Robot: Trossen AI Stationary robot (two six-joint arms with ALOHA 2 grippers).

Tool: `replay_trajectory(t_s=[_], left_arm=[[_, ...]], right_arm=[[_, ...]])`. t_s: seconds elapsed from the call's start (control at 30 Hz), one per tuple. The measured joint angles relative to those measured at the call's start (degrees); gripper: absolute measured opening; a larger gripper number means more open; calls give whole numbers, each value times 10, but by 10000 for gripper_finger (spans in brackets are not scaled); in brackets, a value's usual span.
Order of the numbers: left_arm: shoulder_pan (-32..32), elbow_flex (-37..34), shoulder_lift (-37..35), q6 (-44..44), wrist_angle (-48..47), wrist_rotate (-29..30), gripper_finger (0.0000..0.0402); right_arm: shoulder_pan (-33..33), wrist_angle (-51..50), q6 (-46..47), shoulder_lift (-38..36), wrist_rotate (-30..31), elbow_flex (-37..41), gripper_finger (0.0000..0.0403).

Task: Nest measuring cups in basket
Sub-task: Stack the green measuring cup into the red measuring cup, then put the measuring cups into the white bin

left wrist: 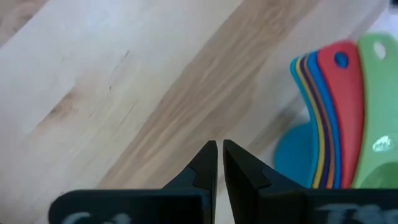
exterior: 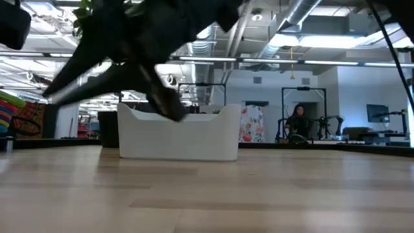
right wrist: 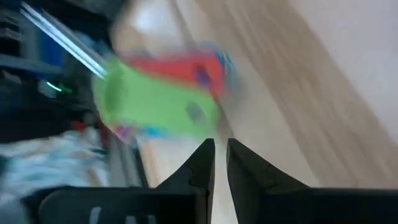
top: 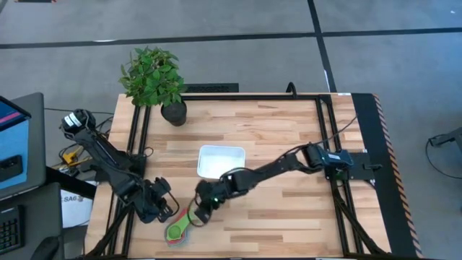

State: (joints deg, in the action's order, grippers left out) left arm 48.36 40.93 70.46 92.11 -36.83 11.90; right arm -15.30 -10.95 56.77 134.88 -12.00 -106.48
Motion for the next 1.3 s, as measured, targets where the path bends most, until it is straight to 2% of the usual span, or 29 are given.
replay_trajectory(t_s=[0.07, 0.23, 0.5, 1.13, 1.3], left_arm=[[-10, 0, 0, -1, 5, 0, 13], [-18, 0, 0, -2, 11, -11, 13], [-21, 0, 0, 0, 26, 2, 13], [-29, 0, 0, 5, 73, 5, 13], [-15, 0, -33, -16, 45, 2, 33]], right_arm=[[9, 33, 9, 15, -22, -4, 65], [4, 27, 36, 42, -74, 0, 65], [-13, 61, 38, 39, -77, -1, 65], [23, 100, 12, 37, -46, -1, 65], [18, 85, 10, 18, -54, 0, 65]])
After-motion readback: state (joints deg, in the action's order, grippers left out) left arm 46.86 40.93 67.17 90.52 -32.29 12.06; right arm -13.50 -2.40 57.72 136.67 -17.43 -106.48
